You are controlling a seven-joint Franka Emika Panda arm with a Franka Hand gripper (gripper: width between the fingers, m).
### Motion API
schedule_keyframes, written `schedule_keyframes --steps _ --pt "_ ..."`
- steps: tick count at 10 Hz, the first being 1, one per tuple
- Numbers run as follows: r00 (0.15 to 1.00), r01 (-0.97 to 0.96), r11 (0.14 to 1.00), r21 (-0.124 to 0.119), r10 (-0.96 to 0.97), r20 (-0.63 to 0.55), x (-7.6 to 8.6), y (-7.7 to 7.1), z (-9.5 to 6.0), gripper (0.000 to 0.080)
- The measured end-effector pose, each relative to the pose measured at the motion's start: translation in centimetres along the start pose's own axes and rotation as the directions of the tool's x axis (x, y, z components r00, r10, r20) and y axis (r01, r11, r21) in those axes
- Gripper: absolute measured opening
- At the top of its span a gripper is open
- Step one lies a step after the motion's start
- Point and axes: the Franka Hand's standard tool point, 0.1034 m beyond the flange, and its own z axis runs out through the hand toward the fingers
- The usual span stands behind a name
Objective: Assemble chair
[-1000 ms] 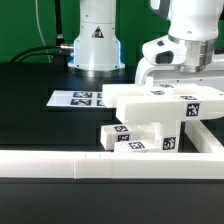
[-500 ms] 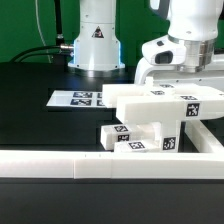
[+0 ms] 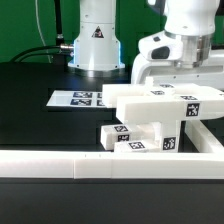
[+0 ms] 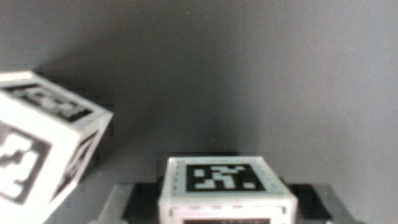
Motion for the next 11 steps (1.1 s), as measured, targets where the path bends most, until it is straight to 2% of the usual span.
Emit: schedule_keyframes --steps 1,3,4,8,9,10,11 --pt "1.0 0.005 1.0 0.009 -0.005 0.005 0.1 0.4 -1.3 0.0282" --pt "0.999 -0.015 0.999 0.036 0.014 0.037 0.5 1.7 -5.3 0.0282" --pt "0.999 -0.039 0.998 0.042 0.037 0.038 0.8 2.0 -6.6 0.0282" --pt "0.999 -0.028 0.999 0.04 0.026 0.034 0.9 2.2 -6.2 0.0282" --pt "1.0 0.014 0.999 0.042 -0.015 0.027 1.1 2.8 -6.5 0.0282" --pt "0.999 0.03 0.999 0.042 -0.032 0.042 1.1 3.4 -8.0 0.0282" --pt "0.998 0.033 0.998 0.054 -0.036 0.049 1.6 4.0 -9.9 0.0282"
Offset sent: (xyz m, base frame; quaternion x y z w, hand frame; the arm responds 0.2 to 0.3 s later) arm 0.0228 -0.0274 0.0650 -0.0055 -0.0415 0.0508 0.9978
